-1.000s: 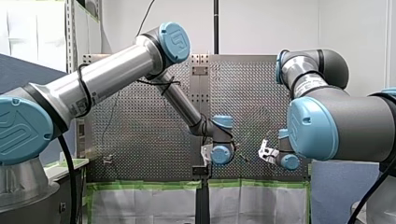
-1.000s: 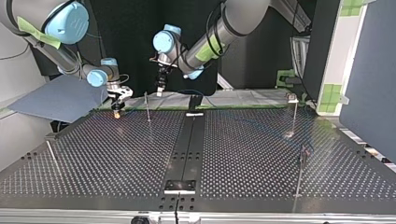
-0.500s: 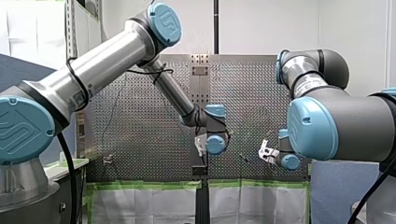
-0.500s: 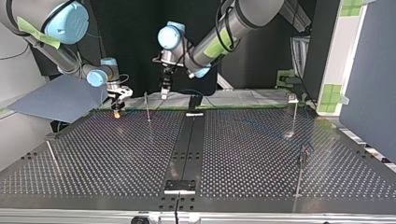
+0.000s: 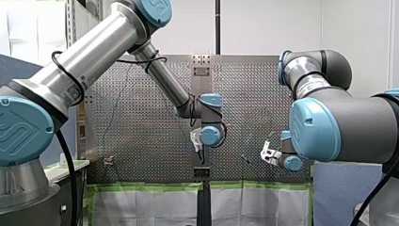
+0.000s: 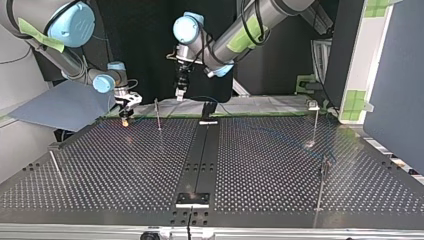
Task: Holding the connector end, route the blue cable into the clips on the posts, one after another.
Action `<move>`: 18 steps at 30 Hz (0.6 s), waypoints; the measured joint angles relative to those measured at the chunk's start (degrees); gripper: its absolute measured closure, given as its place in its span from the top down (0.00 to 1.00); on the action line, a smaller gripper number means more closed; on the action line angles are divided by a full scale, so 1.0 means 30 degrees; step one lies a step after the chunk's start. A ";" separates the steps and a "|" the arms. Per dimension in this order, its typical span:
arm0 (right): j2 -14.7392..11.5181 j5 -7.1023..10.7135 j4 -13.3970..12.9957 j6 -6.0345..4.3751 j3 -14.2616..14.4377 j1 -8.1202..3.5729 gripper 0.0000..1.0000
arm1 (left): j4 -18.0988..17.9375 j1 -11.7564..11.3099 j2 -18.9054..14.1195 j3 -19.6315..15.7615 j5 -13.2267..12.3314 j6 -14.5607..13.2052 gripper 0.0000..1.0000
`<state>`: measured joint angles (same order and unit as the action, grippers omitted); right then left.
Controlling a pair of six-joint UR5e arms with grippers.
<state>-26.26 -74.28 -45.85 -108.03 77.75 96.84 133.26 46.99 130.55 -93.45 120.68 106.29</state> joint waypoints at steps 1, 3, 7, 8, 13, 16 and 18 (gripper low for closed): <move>-0.0001 0.0000 0.0005 0.0000 -0.0001 -0.0001 0.00 | -0.0136 0.0007 -0.0147 -0.0149 -0.0019 0.0112 1.00; -0.0001 0.0001 0.0009 0.0000 0.0001 -0.0003 0.00 | -0.0469 0.0050 -0.0509 -0.0508 -0.0035 0.0312 1.00; -0.0006 0.0000 0.0071 0.0017 0.0002 -0.0044 0.00 | -0.0921 0.0116 -0.1254 -0.1253 -0.0067 0.0477 1.00; -0.0011 0.0000 0.0151 0.0041 0.0013 -0.0080 0.00 | -0.0940 0.0121 -0.1353 -0.1356 -0.0068 0.0490 1.00; -0.0037 0.0035 0.0410 0.0184 0.0175 -0.0265 0.00 | -0.0997 0.0135 -0.2150 -0.2152 -0.0069 0.0561 1.00; -0.0175 0.0033 0.0422 0.0228 0.0402 -0.0373 0.00 | -0.1001 0.0154 -0.2623 -0.2628 -0.0061 0.0570 1.00; -0.0389 0.0012 0.0373 0.0258 0.0637 -0.0463 0.00 | -0.1000 0.0158 -0.2961 -0.2958 -0.0042 0.0574 1.00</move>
<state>-27.42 -74.24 -44.73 -107.26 79.66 95.46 130.26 47.46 121.66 -102.32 120.55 108.01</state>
